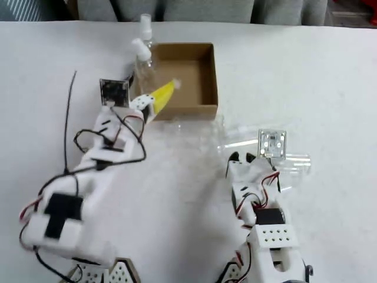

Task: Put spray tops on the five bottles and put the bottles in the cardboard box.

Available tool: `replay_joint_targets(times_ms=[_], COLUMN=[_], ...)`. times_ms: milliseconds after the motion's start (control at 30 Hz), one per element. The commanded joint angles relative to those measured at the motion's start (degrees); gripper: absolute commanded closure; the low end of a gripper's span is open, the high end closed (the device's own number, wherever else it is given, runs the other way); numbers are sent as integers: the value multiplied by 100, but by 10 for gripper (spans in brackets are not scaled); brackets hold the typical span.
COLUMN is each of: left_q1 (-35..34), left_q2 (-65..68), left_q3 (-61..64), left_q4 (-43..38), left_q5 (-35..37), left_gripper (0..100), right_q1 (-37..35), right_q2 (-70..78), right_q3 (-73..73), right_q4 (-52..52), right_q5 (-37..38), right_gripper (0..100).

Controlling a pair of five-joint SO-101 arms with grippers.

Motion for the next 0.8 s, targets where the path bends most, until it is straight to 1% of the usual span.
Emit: replay_joint_targets(times_ms=[0,100,200,367,500,633,700,767], left_q1=[101,101,101,84,119,242,409,558], left_q2=[-1851,-2967,-4110,-6088,-7793,-9077,-9376,-9402], left_q3=[659,1108,1354,1363,1301,598,-9,-747], left_q4=[1152,2048,3174,5257,6629,8211,8976,9644], left_q5=[35,35,35,44,62,70,70,79], left_gripper=[612,612,612,612,612,613,620,672], right_q1=[31,31,31,31,31,31,31,31], right_q2=[-57,-57,-48,-22,-13,-57,-57,-57], right_q3=[-35,-35,-35,-35,-35,53,79,79], right_q4=[-101,-101,-101,-92,-92,-101,-101,-101], right_q5=[26,26,26,26,26,35,273,484], right_gripper=[908,908,908,908,908,908,909,910])
